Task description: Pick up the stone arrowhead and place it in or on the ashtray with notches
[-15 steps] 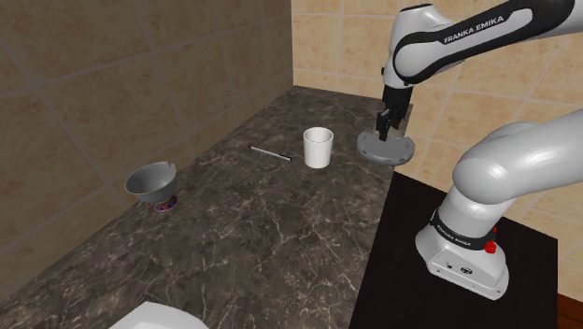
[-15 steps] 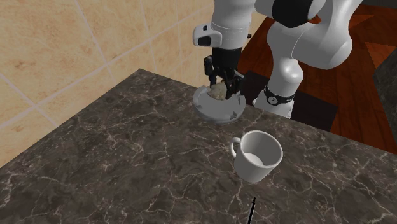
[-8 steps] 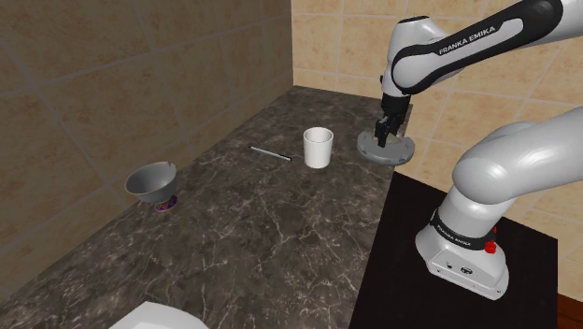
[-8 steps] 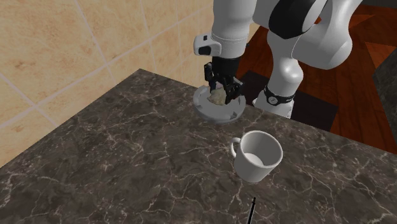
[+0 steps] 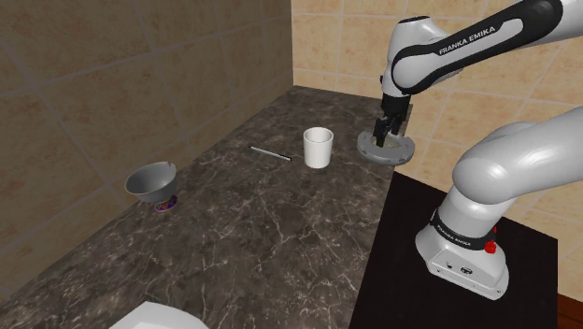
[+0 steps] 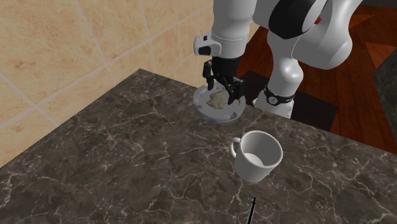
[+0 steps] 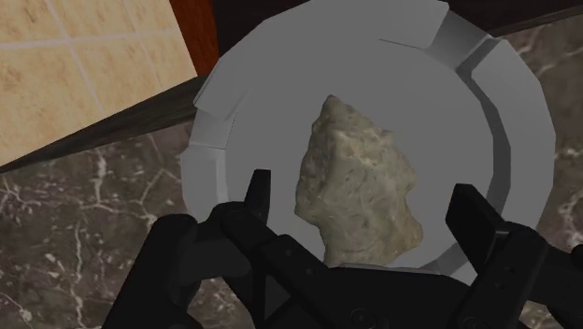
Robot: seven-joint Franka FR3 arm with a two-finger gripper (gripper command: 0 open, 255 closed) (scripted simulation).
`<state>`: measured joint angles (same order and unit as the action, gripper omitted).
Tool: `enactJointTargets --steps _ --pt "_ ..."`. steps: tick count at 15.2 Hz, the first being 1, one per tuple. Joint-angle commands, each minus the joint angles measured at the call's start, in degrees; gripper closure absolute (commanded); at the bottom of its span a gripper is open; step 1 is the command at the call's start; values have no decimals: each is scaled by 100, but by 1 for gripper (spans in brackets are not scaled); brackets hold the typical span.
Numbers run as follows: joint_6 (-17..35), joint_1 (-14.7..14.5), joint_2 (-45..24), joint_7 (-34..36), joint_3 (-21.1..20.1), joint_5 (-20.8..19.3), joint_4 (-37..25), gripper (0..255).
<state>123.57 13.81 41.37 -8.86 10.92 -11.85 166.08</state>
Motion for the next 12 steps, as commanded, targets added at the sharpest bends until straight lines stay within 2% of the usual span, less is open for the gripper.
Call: enactJointTargets --steps 1,2,6,12 --pt "0 0 0 0 0 0 0 0" --pt "0 0 0 0 0 0 0 0" --pt "-926 -67 389 -22 -124 144 -539 0" --pt "-927 -67 389 -22 -124 144 -539 0"
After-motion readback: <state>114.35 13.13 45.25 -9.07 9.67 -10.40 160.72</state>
